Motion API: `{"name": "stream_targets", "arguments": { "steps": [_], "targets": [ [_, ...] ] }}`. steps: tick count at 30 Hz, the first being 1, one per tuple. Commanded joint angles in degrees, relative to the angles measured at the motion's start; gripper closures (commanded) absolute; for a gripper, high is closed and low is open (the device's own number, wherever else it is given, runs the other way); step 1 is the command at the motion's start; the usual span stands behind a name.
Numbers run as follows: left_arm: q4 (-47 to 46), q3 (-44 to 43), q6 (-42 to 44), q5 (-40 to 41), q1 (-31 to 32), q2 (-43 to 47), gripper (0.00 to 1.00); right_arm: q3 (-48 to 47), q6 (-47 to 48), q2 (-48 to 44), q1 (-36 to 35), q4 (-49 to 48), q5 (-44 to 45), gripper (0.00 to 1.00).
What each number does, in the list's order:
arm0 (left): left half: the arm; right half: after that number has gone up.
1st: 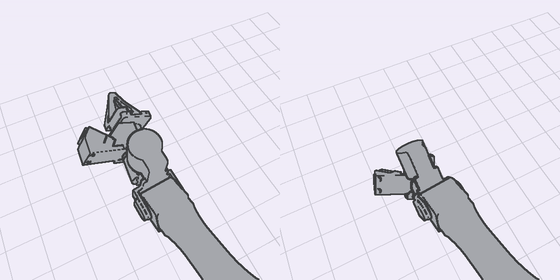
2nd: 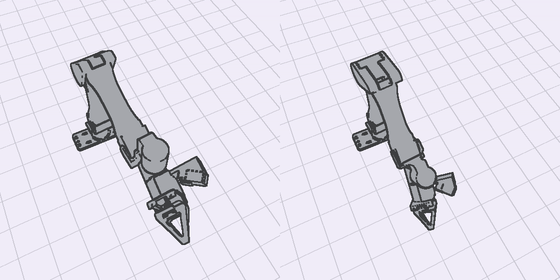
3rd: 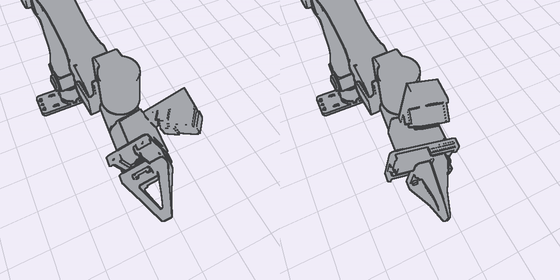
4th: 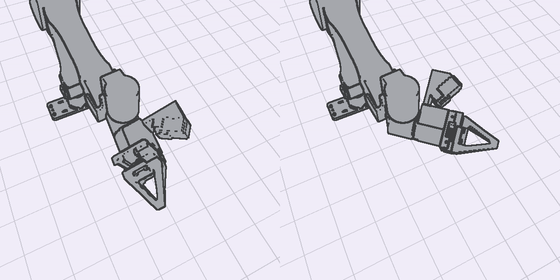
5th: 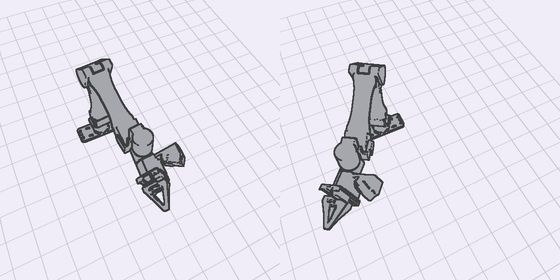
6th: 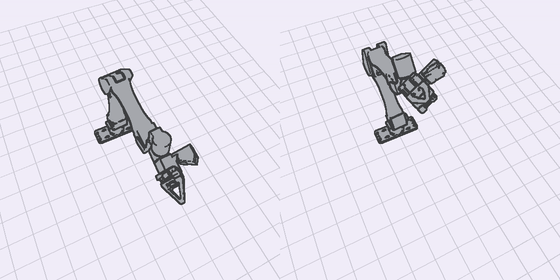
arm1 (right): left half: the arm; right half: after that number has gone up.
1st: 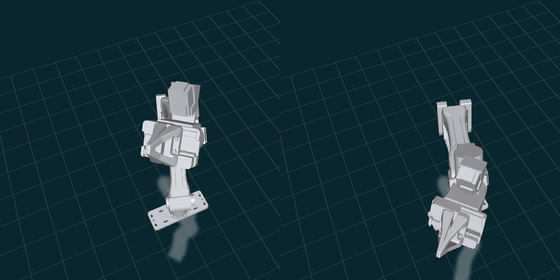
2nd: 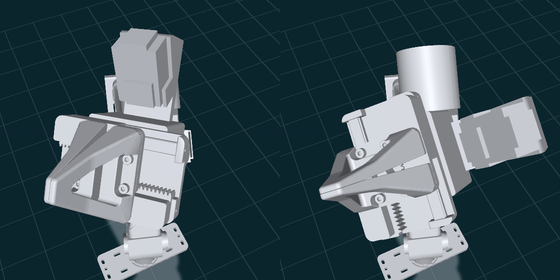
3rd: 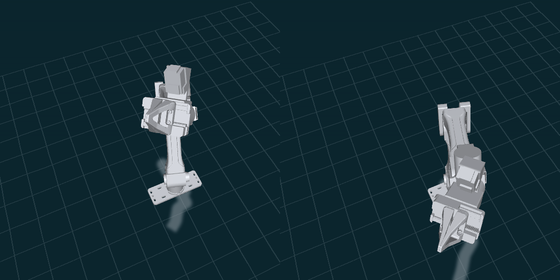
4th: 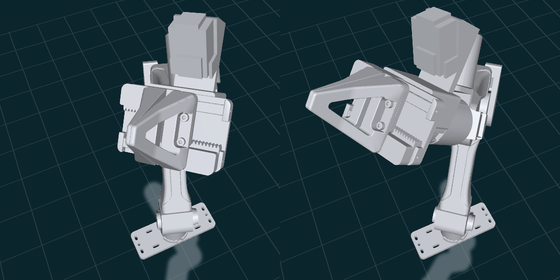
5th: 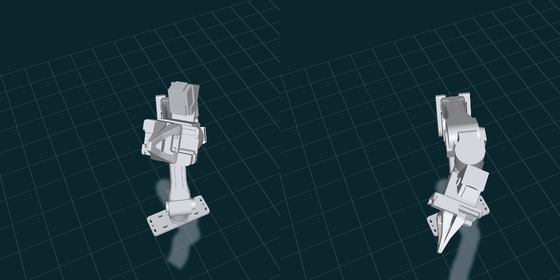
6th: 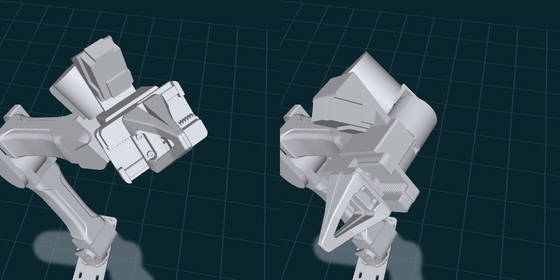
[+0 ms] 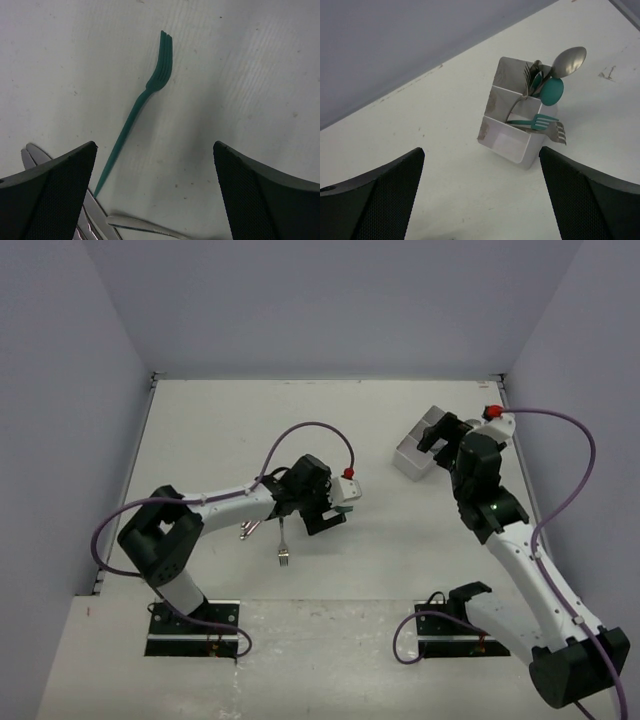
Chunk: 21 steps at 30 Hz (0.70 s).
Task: Sort the eating utensils into containers
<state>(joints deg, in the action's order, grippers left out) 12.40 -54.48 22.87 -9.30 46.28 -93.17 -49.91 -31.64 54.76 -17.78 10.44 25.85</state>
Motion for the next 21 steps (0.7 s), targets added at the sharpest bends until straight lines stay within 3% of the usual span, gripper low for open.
{"name": "stream_targets", "arguments": {
  "steps": [1, 12, 21],
  "targets": [
    [-1.23, -4.85, 5.15, 1.48, -0.4, -2.1, 0.0, 3.41, -0.88, -4.21, -0.15, 3.01, -4.66, 0.01],
    [1.75, -8.19, 7.18, -7.31, -8.23, -11.69, 0.07, 6.58, -2.02, -13.54, -0.15, 6.96, -1.5, 0.01],
    [4.29, -10.47, 7.98, -11.44, -8.4, -15.03, 0.51, 5.35, -0.97, -11.43, -0.15, 6.97, 0.7, 0.01]
  ]
}}
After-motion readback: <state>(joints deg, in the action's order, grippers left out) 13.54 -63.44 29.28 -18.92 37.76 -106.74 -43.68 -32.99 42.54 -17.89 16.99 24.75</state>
